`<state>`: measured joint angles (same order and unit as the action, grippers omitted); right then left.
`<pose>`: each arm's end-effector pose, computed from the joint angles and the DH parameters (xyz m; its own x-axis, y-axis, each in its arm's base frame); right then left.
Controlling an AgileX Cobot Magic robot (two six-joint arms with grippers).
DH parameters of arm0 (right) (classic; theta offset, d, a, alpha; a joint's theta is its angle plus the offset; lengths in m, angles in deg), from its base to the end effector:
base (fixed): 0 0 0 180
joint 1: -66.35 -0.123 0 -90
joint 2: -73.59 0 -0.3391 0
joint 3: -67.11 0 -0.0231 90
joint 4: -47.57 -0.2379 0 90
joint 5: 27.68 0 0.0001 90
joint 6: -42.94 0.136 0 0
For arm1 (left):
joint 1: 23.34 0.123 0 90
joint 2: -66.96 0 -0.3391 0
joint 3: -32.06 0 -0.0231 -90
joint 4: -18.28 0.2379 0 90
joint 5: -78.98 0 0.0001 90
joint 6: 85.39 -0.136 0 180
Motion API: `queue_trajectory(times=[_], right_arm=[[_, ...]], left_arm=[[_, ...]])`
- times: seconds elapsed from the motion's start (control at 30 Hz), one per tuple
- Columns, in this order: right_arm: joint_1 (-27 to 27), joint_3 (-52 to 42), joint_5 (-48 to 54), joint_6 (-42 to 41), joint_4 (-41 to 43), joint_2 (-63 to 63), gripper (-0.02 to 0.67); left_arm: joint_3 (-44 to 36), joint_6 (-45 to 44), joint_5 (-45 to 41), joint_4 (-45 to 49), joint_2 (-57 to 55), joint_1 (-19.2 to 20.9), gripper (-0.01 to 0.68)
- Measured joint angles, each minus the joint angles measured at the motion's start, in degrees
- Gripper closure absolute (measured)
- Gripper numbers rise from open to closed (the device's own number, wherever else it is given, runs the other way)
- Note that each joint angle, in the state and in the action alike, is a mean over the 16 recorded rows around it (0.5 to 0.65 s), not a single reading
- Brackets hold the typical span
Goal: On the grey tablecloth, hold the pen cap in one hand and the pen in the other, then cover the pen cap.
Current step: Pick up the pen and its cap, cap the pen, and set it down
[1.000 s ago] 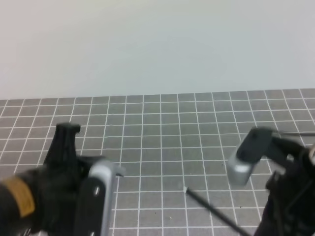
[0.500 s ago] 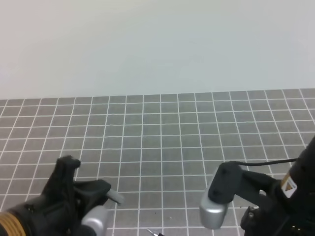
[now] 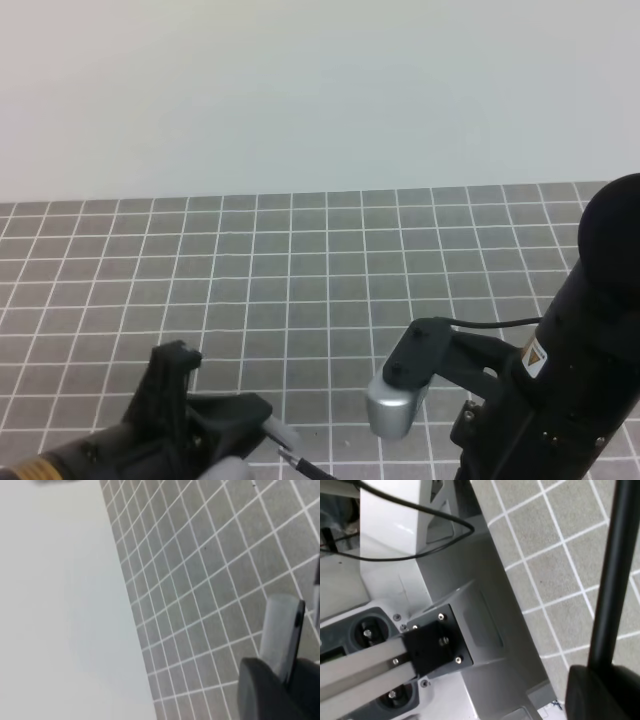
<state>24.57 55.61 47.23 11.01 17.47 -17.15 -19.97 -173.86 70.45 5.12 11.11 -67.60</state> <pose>0.1442 0.2171 0.3157 -0.4383 -0.8566 -0.2723 -0.8589 0.3098 0.4078 0.1150 -0.1185 0.2925 0.6168 0.7497 -0.2399 0.4866 -0.1236 0.8648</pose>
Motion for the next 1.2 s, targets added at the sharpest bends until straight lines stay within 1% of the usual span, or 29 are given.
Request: queue_trajectory(times=[0.53, 1.2], right_arm=[[0.0, 0.5, 0.0, 1.8, 0.8, -0.2, 0.652], [0.0, 0.5, 0.0, -0.2, -1.1, -0.2, 0.652]], left_arm=[[-1.2, 2.3, -1.2, 3.4, 0.0, 2.0, 0.597], [-1.6, 2.7, -0.1, 4.4, -0.1, 2.1, 0.597]])
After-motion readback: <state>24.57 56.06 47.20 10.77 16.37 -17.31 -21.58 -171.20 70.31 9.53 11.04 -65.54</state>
